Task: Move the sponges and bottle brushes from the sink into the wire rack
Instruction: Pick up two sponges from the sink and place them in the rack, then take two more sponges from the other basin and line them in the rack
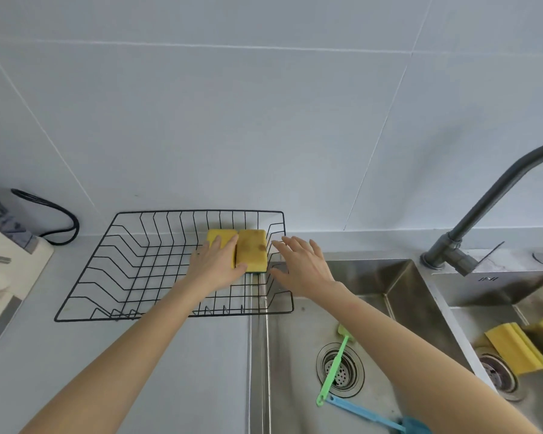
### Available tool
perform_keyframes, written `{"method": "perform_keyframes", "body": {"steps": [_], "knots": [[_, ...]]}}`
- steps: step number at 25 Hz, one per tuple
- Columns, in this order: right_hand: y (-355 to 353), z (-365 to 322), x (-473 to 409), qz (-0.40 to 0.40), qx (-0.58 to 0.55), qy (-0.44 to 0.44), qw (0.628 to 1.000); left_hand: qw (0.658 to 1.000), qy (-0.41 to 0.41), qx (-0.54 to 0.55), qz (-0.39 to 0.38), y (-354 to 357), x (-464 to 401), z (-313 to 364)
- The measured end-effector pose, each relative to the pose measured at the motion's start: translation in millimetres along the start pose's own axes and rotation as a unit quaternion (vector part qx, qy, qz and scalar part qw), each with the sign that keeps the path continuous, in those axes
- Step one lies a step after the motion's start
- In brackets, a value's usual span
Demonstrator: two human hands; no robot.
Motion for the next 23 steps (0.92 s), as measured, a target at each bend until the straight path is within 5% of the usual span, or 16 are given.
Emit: {"method": "perform_keyframes", "body": {"steps": [23], "knots": [[-39, 137, 173, 0.007, 0.019, 0.068, 0.997, 0.998, 0.062, 0.017, 0.025, 40, 111, 173]]}}
Point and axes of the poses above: each hand's wrist, its own x-axis away from the middle knuckle, its own y-axis out of the palm, z = x × y, the point moved 7 cm from there along -x, towards the middle knuckle, and after that the axes turned 5 degrees about -x, right-handed, at the moved point
